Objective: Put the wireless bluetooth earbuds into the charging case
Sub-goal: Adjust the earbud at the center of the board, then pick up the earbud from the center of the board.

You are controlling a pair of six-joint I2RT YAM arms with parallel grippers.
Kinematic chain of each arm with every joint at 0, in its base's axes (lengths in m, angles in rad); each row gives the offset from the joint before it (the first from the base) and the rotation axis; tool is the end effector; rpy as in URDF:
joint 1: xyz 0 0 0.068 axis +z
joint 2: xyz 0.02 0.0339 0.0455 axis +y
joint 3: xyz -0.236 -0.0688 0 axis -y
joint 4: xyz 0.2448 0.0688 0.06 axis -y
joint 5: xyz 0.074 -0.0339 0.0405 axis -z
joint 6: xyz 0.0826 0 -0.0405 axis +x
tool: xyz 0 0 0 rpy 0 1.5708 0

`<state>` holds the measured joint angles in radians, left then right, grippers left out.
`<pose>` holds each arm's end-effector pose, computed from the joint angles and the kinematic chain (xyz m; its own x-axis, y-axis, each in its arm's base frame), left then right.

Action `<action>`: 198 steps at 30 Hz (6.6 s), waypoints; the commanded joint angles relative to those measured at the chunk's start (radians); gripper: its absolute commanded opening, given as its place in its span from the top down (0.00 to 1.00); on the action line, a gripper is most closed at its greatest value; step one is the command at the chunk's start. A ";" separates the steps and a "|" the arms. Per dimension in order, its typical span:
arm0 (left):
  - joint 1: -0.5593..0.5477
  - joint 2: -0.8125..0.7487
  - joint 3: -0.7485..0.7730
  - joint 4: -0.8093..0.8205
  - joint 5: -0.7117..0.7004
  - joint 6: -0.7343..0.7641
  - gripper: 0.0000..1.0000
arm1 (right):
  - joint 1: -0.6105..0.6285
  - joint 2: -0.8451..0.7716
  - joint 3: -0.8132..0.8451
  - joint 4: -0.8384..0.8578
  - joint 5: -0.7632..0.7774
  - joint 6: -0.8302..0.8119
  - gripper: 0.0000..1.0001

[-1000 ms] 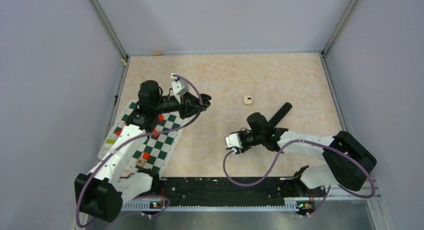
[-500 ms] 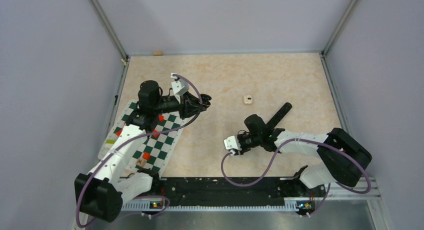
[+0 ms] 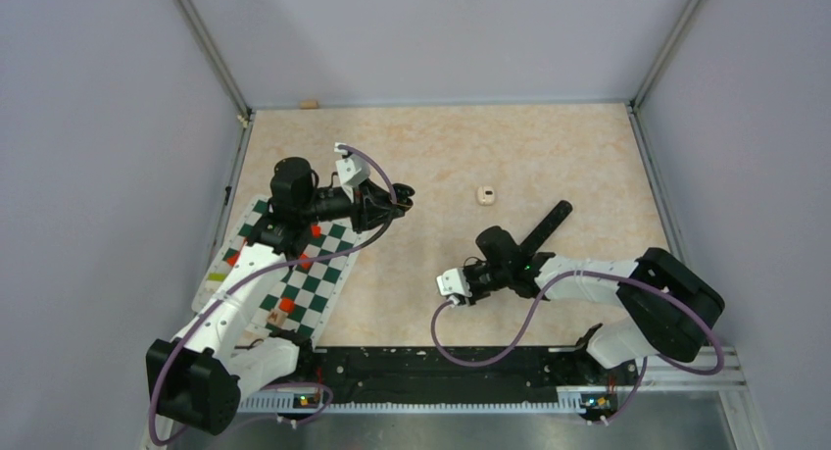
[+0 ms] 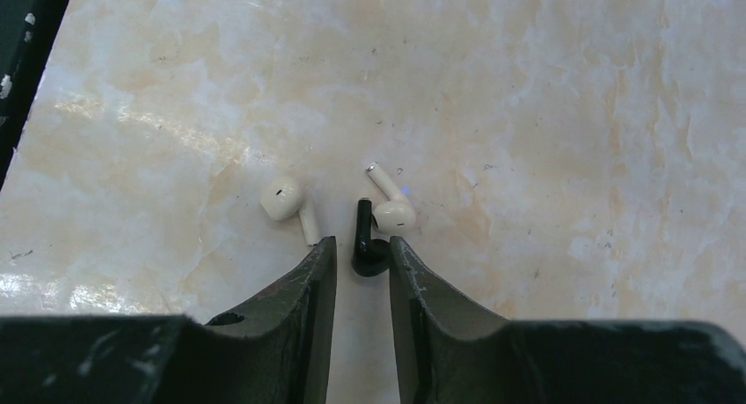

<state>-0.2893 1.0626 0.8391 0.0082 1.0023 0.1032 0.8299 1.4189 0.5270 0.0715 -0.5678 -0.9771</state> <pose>0.2417 -0.1446 0.2986 -0.1066 0.0896 -0.9903 0.9587 0.2734 -0.0784 0.1580 0.2385 0.0889 0.4446 -0.5493 -0.7075 -0.8957 -0.2804 -0.3452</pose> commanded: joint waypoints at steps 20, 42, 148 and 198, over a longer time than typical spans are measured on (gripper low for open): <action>0.005 -0.024 -0.012 0.062 0.016 -0.009 1.00 | 0.023 0.033 0.005 0.037 -0.003 -0.020 0.83; 0.004 -0.031 -0.015 0.059 0.015 -0.004 1.00 | -0.026 -0.134 0.049 -0.065 -0.040 0.056 0.93; 0.027 -0.046 -0.018 0.060 0.019 -0.004 1.00 | -0.190 -0.093 0.064 0.120 0.237 0.042 0.20; 0.032 -0.064 -0.024 0.068 0.034 -0.013 1.00 | -0.242 0.217 0.146 0.076 0.245 -0.077 0.70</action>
<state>-0.2630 1.0229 0.8143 0.0326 1.0138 0.0986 0.5991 1.6104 0.6567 0.2180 -0.3134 -1.0695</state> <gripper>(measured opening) 0.327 0.300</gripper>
